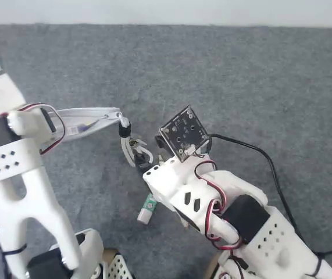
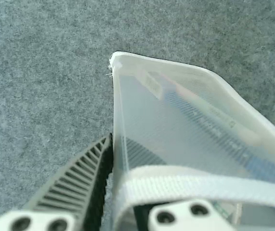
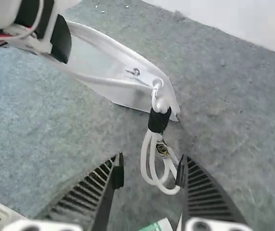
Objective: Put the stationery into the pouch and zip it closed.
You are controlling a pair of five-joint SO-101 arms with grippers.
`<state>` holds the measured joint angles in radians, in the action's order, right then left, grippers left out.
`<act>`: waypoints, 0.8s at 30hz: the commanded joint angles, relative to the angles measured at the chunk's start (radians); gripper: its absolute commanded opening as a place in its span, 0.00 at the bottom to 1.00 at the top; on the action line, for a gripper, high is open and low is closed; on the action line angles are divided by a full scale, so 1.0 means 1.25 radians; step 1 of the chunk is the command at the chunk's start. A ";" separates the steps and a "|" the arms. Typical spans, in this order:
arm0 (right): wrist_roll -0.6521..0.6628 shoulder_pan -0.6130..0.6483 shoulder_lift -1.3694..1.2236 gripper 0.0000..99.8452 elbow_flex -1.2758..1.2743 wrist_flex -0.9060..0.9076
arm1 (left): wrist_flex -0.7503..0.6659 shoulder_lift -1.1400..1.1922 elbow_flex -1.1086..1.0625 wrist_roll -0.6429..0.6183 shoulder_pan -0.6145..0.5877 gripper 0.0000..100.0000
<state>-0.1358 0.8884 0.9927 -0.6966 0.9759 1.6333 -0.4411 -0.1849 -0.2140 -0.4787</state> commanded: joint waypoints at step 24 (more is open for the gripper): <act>-0.009 -0.110 -0.522 0.18 -0.017 -0.198 | -0.049 -0.004 -0.024 -0.007 -0.043 0.01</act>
<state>-0.1389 0.7687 0.3667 -0.7810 0.7457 1.5980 -0.4411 -0.2202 -0.2140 -0.5217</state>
